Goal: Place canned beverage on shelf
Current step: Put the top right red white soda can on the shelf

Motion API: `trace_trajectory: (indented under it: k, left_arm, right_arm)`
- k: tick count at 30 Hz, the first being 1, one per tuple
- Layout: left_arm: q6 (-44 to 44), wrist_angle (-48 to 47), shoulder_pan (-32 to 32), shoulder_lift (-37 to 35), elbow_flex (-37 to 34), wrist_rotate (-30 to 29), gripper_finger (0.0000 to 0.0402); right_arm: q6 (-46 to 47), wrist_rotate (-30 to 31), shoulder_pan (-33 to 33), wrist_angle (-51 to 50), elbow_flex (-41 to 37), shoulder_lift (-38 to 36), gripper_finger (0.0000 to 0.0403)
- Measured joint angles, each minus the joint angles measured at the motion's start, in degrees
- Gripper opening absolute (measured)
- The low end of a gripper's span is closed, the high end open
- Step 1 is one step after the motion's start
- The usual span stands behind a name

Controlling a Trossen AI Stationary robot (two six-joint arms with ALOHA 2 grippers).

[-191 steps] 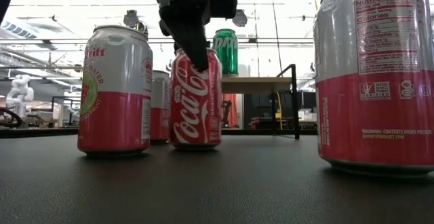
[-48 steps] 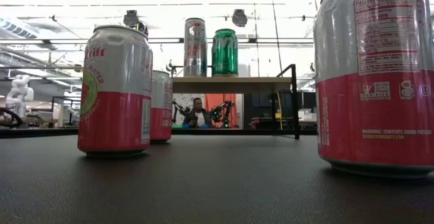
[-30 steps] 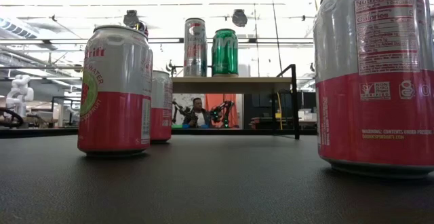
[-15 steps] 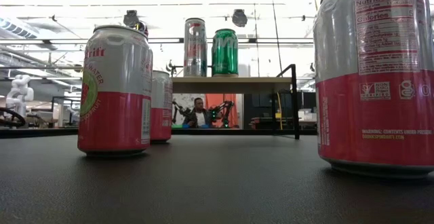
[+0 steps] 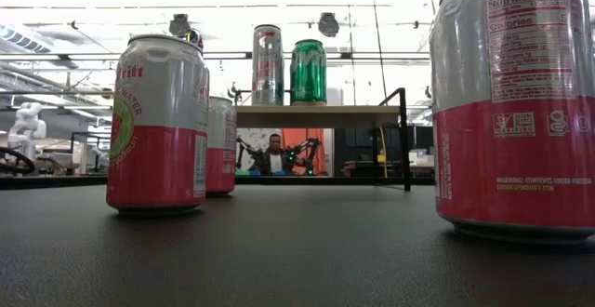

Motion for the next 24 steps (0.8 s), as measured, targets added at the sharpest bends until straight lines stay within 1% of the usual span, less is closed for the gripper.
trace_trajectory:
  k: [2,3,6,9,11,13,15,17,19,24]
  left_arm:
    - [4.5,3.2,0.7,0.8,0.0,0.0,0.0315]
    - [4.7,4.4,0.9,1.0,0.0,0.1,0.0315]
    - [1.7,5.9,1.0,1.5,0.0,0.5,0.0315]
    - [-3.6,1.8,2.4,1.9,0.0,2.4,0.0315]
    - [-9.5,-1.7,4.8,1.9,0.0,6.5,0.0315]
    - [-13.6,-3.7,7.6,1.6,0.0,13.6,0.0315]
    - [-15.6,-3.8,10.2,1.2,0.0,21.5,0.0318]
    - [-15.9,-3.7,12.5,1.0,0.0,27.4,0.0328]
    - [-15.7,-4.1,14.4,1.0,0.0,30.6,0.0343]
    - [-15.2,-9.4,18.1,1.0,0.0,32.8,0.0388]
  right_arm:
    - [-0.1,0.0,0.0,0.0,0.0,0.0,0.0273]
    - [-0.2,0.0,0.0,0.0,0.0,0.0,0.0273]
    - [-0.2,0.0,0.0,0.0,0.0,0.0,0.0273]
    - [-0.5,0.0,0.0,0.0,0.0,0.0,0.0273]
    - [-0.6,0.0,0.0,-0.1,0.0,0.0,0.0273]
    - [-0.7,0.0,0.0,-0.1,0.0,0.0,0.0273]
    - [-0.6,0.0,0.0,-0.1,0.0,0.0,0.0273]
    - [-0.6,0.0,0.0,-0.1,0.0,0.0,0.0273]
    - [-0.6,0.0,0.0,-0.3,0.0,0.0,0.0273]
    - [-0.4,0.0,0.0,-0.4,0.0,0.0,0.0273]
